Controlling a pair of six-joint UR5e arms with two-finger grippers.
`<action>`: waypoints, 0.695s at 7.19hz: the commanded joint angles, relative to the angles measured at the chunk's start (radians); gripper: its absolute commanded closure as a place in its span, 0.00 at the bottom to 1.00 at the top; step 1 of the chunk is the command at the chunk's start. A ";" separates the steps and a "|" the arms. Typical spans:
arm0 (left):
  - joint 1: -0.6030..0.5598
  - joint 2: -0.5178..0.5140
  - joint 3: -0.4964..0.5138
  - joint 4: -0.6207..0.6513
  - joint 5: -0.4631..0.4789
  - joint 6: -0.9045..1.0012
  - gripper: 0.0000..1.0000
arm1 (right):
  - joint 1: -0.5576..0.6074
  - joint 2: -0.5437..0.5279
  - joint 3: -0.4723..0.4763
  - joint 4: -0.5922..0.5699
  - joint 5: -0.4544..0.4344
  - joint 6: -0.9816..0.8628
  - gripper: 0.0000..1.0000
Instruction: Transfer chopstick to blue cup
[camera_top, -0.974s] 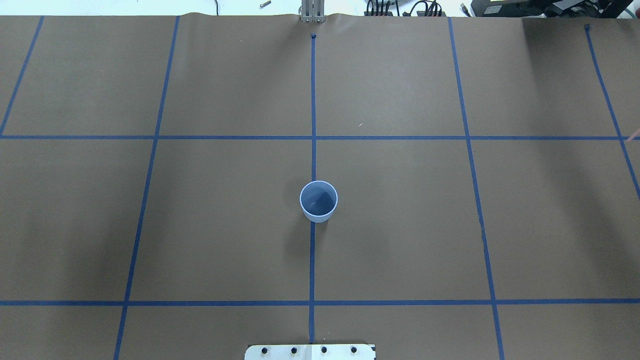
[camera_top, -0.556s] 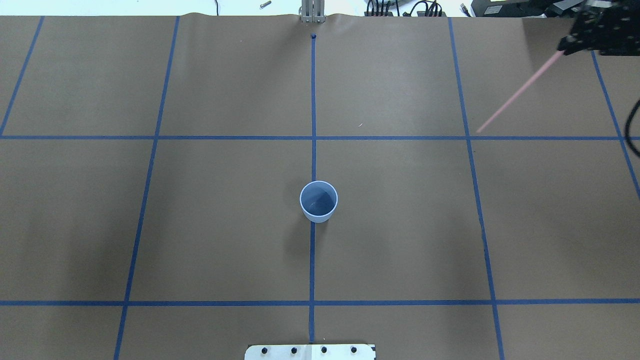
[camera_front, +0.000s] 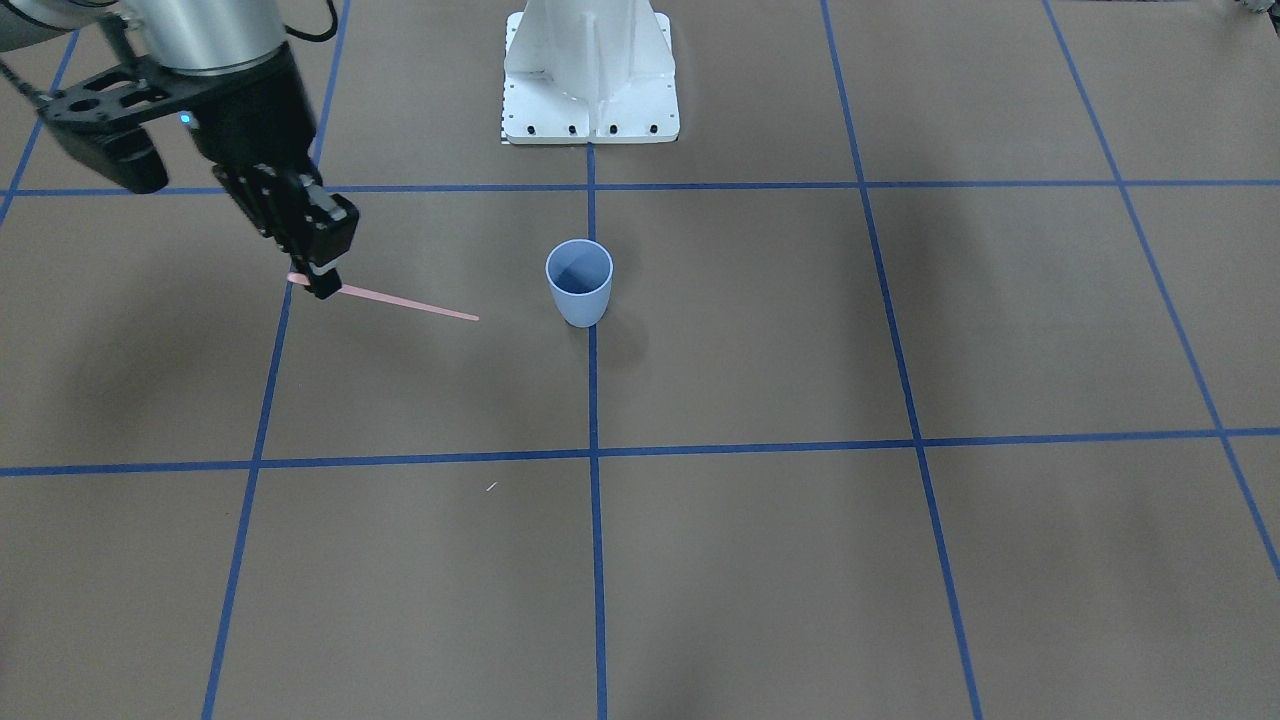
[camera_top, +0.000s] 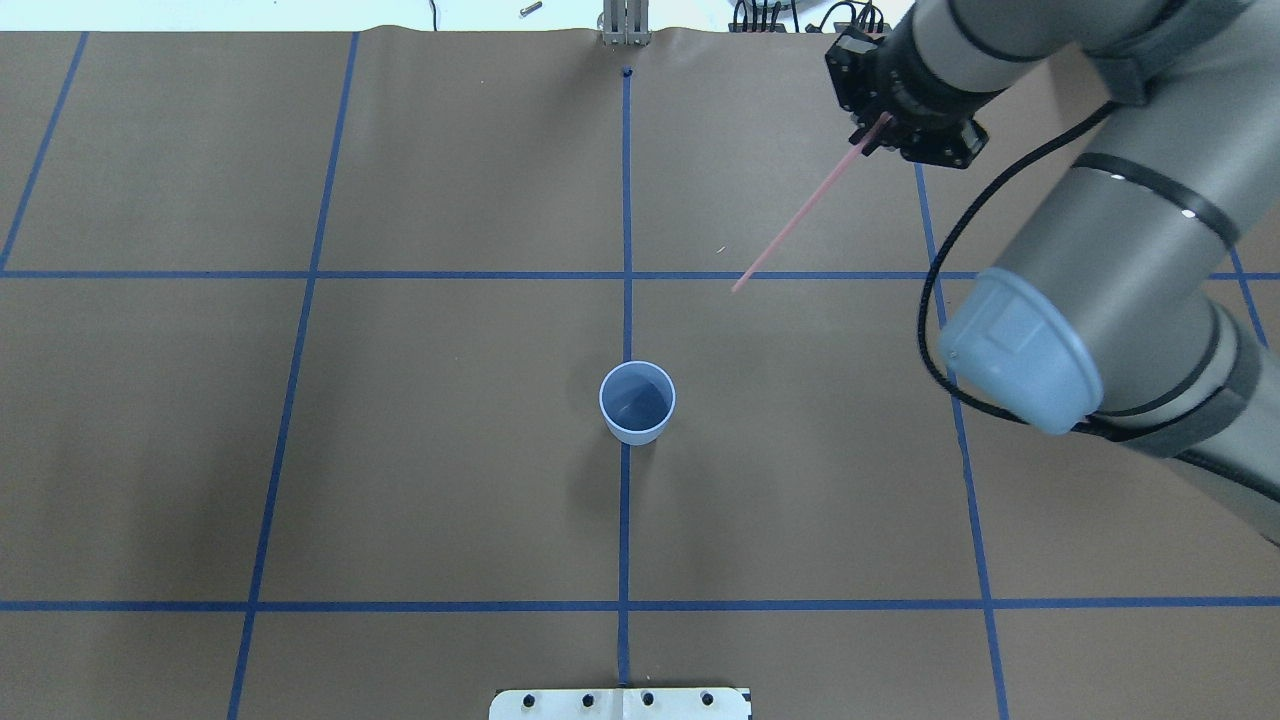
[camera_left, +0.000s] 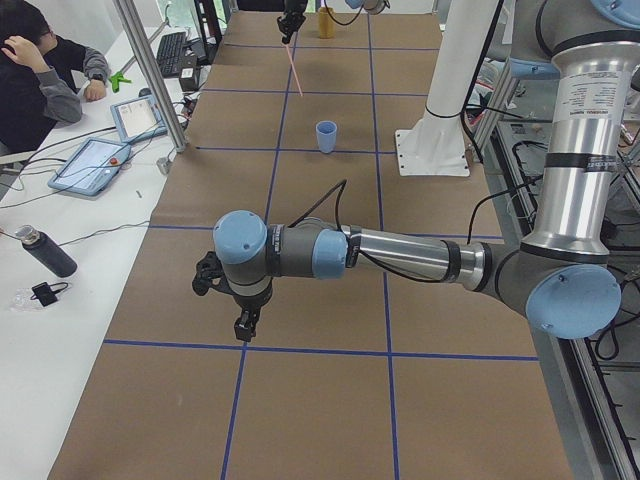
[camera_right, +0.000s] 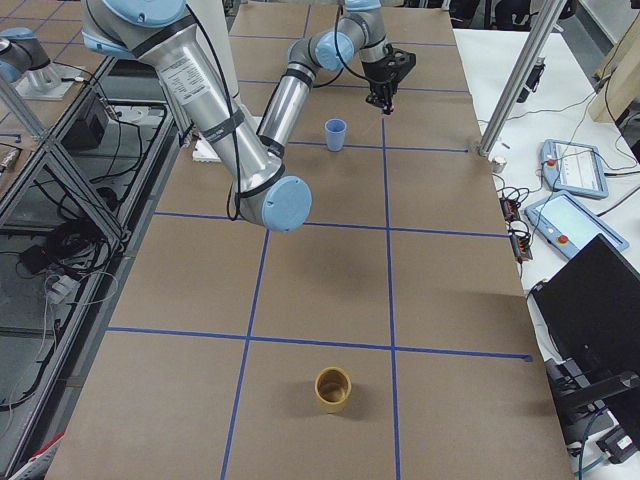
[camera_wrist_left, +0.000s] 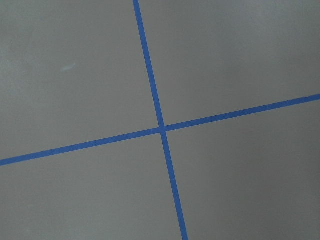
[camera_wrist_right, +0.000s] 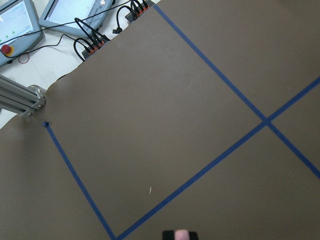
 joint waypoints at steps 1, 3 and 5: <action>0.002 -0.002 0.003 0.000 0.001 -0.001 0.01 | -0.097 0.162 -0.091 -0.133 -0.055 0.156 1.00; 0.003 0.000 0.009 -0.015 0.001 -0.001 0.01 | -0.177 0.172 -0.106 -0.152 -0.104 0.213 1.00; 0.003 0.000 0.014 -0.017 0.001 -0.001 0.01 | -0.234 0.172 -0.112 -0.189 -0.122 0.225 1.00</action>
